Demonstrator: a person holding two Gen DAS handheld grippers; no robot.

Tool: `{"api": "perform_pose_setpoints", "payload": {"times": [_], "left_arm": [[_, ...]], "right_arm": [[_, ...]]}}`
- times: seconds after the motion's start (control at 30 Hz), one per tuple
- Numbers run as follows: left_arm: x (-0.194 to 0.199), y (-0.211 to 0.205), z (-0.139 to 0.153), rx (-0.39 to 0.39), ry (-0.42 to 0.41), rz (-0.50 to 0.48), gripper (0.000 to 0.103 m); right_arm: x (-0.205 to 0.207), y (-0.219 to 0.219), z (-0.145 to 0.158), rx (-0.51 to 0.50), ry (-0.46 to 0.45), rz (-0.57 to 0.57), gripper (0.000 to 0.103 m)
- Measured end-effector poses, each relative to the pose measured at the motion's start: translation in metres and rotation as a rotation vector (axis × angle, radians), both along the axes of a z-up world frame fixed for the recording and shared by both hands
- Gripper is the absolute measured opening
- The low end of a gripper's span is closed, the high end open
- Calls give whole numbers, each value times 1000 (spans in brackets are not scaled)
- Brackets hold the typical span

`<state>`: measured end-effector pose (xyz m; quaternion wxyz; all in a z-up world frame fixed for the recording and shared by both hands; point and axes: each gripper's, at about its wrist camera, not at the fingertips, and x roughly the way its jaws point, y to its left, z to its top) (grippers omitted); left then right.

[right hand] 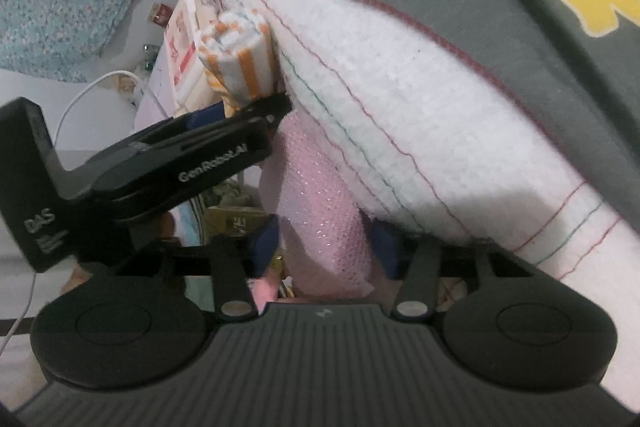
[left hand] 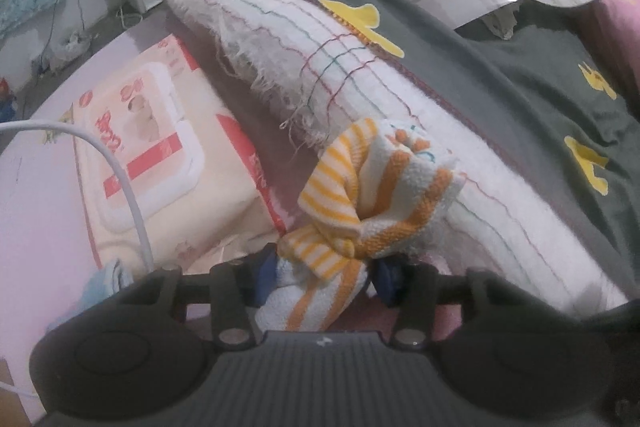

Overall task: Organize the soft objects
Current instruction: 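Grasp the orange-striped towel with the left gripper while the right gripper grasps the pink pad, then carry both items over the box and open the left gripper to drop the towel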

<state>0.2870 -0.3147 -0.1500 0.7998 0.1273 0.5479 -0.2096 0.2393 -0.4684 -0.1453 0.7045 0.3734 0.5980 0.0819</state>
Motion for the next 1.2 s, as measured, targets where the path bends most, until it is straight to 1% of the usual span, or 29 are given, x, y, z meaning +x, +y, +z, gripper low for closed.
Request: {"api": "perform_pose_setpoints", "payload": {"times": [0.13, 0.23, 0.33, 0.5, 0.67, 0.8, 0.93, 1.07, 1.13, 1.2], "left_arm": [[0, 9, 9, -27, 11, 47, 49], [0, 17, 22, -57, 9, 77, 49], [-2, 25, 42, -89, -12, 99, 49], [-5, 32, 80, -144, -53, 125, 49], [-20, 44, 116, -193, -84, 133, 49], [-37, 66, 141, -222, -93, 140, 49], [-56, 103, 164, -239, -107, 168, 49], [-77, 167, 189, -244, -113, 241, 49], [-89, 206, 198, -224, -113, 292, 49], [-101, 249, 204, -182, -109, 352, 49]], "right_arm": [[-3, -1, -3, 14, -17, -29, 32], [-11, -5, 5, 21, -61, -66, 29], [-22, -6, 16, 21, -114, -108, 28], [-45, -10, 35, 26, -177, -212, 28], [-69, -11, 59, 42, -254, -319, 28], [-83, -3, 77, 53, -303, -371, 28], [-99, 15, 95, 100, -344, -406, 28], [-108, 51, 115, 150, -378, -399, 28], [-109, 75, 123, 176, -391, -380, 28], [-113, 101, 132, 207, -396, -355, 28]]}}
